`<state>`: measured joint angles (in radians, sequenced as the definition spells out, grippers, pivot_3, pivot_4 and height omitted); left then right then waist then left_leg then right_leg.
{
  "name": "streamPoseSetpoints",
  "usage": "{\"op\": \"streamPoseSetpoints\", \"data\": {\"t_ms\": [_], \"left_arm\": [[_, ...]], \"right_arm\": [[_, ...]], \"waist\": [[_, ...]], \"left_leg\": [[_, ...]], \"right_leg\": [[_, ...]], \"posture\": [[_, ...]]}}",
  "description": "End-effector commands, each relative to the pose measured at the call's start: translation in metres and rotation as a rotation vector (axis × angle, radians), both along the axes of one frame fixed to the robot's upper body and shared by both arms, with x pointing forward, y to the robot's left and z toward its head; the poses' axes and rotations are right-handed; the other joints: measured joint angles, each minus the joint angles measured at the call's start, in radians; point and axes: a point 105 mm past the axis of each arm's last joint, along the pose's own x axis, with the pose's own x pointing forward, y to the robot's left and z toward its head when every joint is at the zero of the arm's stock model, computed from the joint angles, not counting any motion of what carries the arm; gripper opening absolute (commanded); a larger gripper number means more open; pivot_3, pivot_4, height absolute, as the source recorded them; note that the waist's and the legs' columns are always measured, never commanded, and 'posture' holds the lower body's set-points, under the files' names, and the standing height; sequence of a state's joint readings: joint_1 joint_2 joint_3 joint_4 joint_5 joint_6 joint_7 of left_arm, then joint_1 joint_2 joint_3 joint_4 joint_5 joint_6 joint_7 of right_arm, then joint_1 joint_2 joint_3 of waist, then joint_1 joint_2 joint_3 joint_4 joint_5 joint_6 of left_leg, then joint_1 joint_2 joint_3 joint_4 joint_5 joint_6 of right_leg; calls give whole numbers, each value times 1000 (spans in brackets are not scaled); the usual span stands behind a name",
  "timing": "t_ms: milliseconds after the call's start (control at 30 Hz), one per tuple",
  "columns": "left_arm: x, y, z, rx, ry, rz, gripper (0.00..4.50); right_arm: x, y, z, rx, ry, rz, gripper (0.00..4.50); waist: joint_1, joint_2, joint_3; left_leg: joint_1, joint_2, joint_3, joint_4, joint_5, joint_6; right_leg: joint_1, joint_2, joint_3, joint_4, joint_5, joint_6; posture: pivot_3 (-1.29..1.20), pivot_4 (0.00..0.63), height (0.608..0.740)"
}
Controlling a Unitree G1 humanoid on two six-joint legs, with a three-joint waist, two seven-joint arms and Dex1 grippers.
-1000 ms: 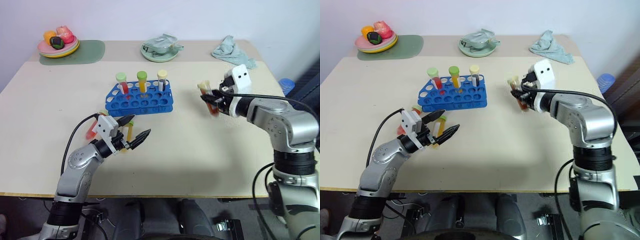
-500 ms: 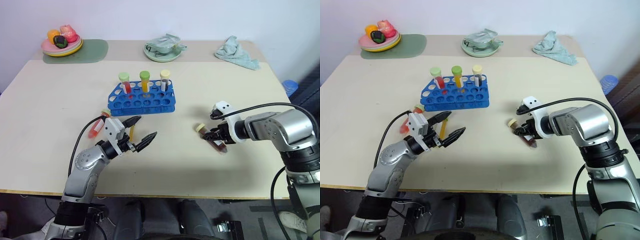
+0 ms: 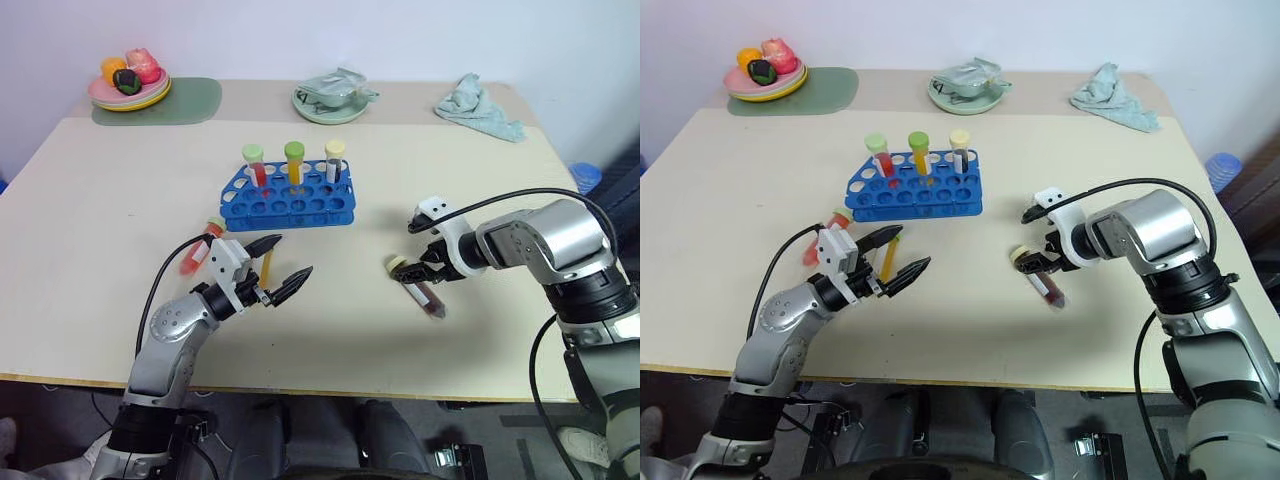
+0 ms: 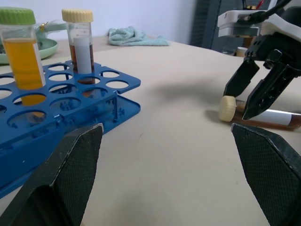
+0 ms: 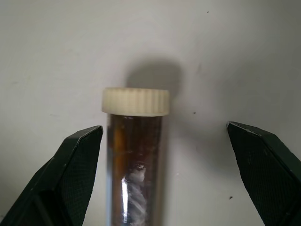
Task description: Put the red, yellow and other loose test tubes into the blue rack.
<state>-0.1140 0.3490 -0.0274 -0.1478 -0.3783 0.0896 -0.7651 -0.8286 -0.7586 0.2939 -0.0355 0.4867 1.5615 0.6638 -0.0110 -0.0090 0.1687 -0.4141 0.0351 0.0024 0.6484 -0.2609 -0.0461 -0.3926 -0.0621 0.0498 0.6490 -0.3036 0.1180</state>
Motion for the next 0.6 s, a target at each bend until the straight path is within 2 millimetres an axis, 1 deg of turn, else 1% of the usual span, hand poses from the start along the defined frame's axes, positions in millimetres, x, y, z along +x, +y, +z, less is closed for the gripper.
{"op": "streamPoseSetpoints", "data": {"t_ms": [33, 200, 300, 600], "left_arm": [[-3, -5, 5, -1, -34, -21, 4500], [-3, -6, 3, -3, -29, -23, 4500], [-4, -7, 1, -5, -27, -22, 4500], [-6, -5, -1, -3, -24, -13, 4500]], "right_arm": [[-3, 2, -1, -25, 33, -7, 4285], [-3, 7, -3, 4, 58, -3, 4285], [0, 13, -2, 37, 73, -5, 4285], [7, 24, -1, 62, 86, -19, 4285]], "waist": [[0, 0, 0], [-1, 0, 0], [-5, 0, 0], [-10, -2, -1]], "left_leg": [[0, 0, 0, 0, 0, 0], [0, 0, 0, 0, 0, 0], [0, 0, 0, 0, 0, 0], [1, 1, 0, 0, 0, 0]], "right_leg": [[0, 0, 0, 0, 0, 0], [0, 0, 0, 0, 0, 0], [0, 0, 0, 0, 0, 0], [1, 1, 0, 1, 0, 0]], "posture": [[0, 150, 740], [0, 150, 740], [0, 150, 740], [0, 150, 740]]}}
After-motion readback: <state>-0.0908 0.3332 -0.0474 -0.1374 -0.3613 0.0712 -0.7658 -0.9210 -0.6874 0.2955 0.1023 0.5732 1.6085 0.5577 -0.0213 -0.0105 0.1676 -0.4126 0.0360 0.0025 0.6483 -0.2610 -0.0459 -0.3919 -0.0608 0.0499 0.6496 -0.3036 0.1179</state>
